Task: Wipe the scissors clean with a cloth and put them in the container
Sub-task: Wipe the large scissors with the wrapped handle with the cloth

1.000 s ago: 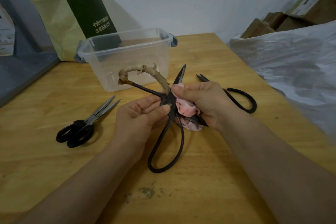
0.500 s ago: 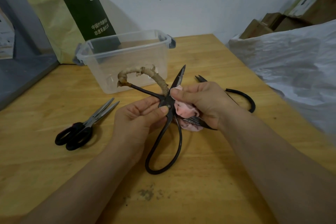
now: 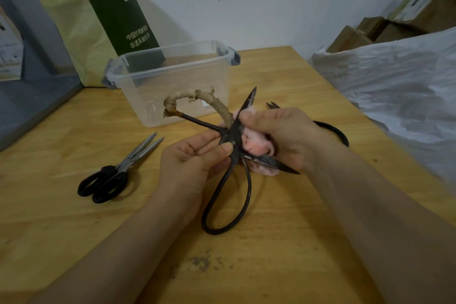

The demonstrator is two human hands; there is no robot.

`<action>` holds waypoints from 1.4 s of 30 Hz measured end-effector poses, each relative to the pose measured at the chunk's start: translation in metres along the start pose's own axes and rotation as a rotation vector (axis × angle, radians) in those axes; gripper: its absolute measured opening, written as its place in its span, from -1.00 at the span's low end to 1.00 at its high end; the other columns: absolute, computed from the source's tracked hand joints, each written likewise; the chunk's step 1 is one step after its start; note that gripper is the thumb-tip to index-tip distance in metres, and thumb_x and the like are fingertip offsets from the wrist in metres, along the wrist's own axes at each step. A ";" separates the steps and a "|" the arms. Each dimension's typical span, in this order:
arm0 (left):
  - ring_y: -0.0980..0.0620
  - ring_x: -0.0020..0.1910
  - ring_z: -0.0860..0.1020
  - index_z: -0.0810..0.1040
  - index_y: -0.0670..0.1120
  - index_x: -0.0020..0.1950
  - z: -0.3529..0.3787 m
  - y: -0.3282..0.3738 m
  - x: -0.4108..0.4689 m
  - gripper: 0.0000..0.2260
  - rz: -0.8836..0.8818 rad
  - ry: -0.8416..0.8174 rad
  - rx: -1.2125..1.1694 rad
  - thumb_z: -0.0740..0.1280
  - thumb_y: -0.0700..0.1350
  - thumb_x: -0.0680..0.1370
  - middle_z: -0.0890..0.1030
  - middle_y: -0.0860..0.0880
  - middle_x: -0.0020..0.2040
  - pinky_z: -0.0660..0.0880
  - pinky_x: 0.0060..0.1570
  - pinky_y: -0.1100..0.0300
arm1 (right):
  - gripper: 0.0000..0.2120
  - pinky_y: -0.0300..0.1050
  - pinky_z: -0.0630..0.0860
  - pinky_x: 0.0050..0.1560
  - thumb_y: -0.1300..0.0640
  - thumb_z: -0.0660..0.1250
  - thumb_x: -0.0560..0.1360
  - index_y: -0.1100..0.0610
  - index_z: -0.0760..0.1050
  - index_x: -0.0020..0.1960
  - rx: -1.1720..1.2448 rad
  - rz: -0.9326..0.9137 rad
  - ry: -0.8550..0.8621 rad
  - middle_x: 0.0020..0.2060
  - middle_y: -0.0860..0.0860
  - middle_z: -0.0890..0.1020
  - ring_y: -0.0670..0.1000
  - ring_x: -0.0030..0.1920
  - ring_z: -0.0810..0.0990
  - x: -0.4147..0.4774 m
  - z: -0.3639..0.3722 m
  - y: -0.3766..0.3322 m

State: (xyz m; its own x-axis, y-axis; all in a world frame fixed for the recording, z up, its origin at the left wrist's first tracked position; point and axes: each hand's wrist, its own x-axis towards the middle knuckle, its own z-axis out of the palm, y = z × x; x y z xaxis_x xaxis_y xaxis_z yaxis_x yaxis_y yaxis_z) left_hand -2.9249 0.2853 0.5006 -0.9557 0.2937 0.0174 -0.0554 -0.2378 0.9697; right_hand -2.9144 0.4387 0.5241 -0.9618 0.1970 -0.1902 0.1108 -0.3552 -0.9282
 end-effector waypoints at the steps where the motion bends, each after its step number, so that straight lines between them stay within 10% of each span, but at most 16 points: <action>1: 0.09 -0.23 0.67 0.60 -0.17 0.03 -0.001 0.001 0.001 -0.77 0.001 0.009 -0.006 0.36 -0.38 0.42 0.71 -0.06 -0.15 0.55 -0.33 0.34 | -0.85 -0.11 0.61 -0.34 0.27 0.42 0.41 0.36 0.59 -0.09 -0.037 0.006 -0.033 -0.25 0.25 0.66 0.07 -0.37 0.63 0.000 0.000 0.002; 11: 0.05 -0.11 0.68 0.59 -0.16 0.11 0.001 0.001 -0.003 -0.69 0.017 -0.082 0.068 0.38 -0.36 0.39 0.71 -0.07 -0.07 0.58 -0.25 0.31 | -0.80 -0.21 0.52 -0.52 0.22 0.46 0.41 0.25 0.49 -0.31 0.089 -0.160 0.273 -0.58 0.05 0.59 -0.03 -0.57 0.56 0.009 0.004 -0.001; 19: 0.07 -0.22 0.67 0.59 -0.22 0.11 -0.001 0.001 0.001 -0.70 -0.024 -0.001 -0.023 0.37 -0.36 0.39 0.71 -0.10 -0.10 0.58 -0.29 0.33 | -0.68 -0.04 0.62 -0.22 0.27 0.44 0.32 0.40 0.56 0.02 -0.003 0.050 -0.065 -0.11 0.30 0.65 0.13 -0.25 0.64 0.004 -0.004 0.003; 30: 0.02 -0.08 0.67 0.56 -0.19 0.17 0.003 0.002 -0.004 -0.66 -0.027 -0.084 0.075 0.37 -0.37 0.41 0.70 -0.08 -0.04 0.59 -0.24 0.32 | -0.79 -0.03 0.63 -0.35 0.22 0.45 0.42 0.40 0.56 -0.15 0.074 -0.125 0.254 -0.39 0.21 0.65 0.12 -0.39 0.64 0.012 0.003 0.003; 34: 0.02 -0.11 0.68 0.55 -0.19 0.16 0.006 0.000 -0.003 -0.65 -0.047 -0.044 0.043 0.39 -0.37 0.38 0.70 -0.09 -0.06 0.58 -0.27 0.32 | -0.78 0.15 0.63 -0.15 0.16 0.47 0.42 0.34 0.58 -0.15 0.107 -0.127 0.282 -0.26 0.25 0.68 0.21 -0.25 0.68 0.015 0.005 0.002; 42: 0.10 -0.26 0.66 0.54 -0.27 0.17 -0.005 0.005 0.003 -0.62 -0.086 0.031 -0.109 0.38 -0.35 0.36 0.71 -0.10 -0.12 0.57 -0.34 0.35 | -0.86 -0.08 0.59 -0.36 0.21 0.40 0.46 0.31 0.60 -0.08 0.116 0.007 0.150 -0.26 0.19 0.69 0.10 -0.33 0.68 0.008 -0.015 -0.004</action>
State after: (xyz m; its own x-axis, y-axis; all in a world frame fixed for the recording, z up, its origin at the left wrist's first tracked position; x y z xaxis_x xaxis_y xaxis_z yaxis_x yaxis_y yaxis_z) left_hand -2.9291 0.2804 0.5046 -0.9544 0.2892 -0.0739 -0.1671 -0.3123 0.9352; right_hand -2.9185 0.4551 0.5214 -0.9119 0.3250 -0.2504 0.0796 -0.4586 -0.8851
